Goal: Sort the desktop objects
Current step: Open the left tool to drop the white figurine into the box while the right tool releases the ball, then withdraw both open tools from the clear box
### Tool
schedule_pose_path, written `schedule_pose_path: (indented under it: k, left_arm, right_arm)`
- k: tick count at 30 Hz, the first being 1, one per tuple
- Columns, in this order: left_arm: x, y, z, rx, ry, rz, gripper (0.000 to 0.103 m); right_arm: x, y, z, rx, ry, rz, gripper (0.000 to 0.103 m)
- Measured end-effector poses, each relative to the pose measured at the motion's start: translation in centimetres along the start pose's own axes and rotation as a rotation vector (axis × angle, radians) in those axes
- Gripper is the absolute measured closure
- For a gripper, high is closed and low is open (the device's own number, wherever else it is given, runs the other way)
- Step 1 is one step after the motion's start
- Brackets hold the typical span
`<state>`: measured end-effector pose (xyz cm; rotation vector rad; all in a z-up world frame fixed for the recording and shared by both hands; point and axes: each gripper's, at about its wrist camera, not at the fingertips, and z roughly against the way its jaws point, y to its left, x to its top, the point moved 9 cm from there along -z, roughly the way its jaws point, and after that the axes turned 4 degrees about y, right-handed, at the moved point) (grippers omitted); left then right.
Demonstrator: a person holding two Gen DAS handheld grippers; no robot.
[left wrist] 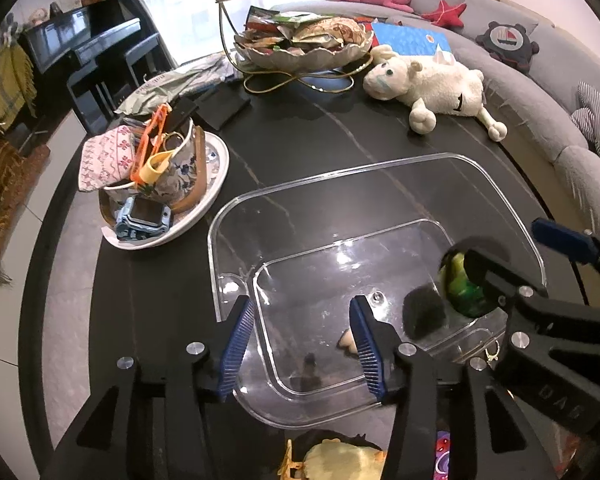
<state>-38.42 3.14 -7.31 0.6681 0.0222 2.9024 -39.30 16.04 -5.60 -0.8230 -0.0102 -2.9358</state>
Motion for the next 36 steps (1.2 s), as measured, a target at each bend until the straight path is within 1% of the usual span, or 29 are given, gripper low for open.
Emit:
schedule_pose_path:
  k: [1,4,9,11,19,30,36]
  left_arm:
    - [0.0,0.1,0.1,-0.003,-0.002,0.003,0.056]
    - [-0.1,0.3,0.8,-0.008,-0.017,0.009,0.056]
    - [-0.6,0.2,2.0,-0.004,-0.044,0.002,0.054]
    - [-0.8,0.3,2.6,-0.001,-0.057,0.0,0.05]
    - [-1.4,0.9,4.6,-0.012,-0.092,0.029,0.043]
    - [-3.0,1.2,7.2,0.008,-0.13,0.043,0.043]
    - [-4.4,1.4,8.6,0.01,-0.142,0.056,0.043]
  right_arm:
    - [0.1,0.0,0.1,0.003,-0.003,-0.002,0.025]
    - [0.0,0.2,0.5,0.034,-0.006,-0.01,0.025]
    - [-0.2,0.3,1.6,0.031,-0.034,-0.009,0.025]
    - [-0.4,0.3,2.1,0.03,-0.041,-0.011,0.025]
    - [-1.4,0.4,3.9,0.024,-0.065,0.0,0.025]
    - [-3.1,1.4,6.4,0.049,-0.092,0.016,0.024]
    - [-4.3,1.9,7.9,0.054,-0.116,0.042,0.019]
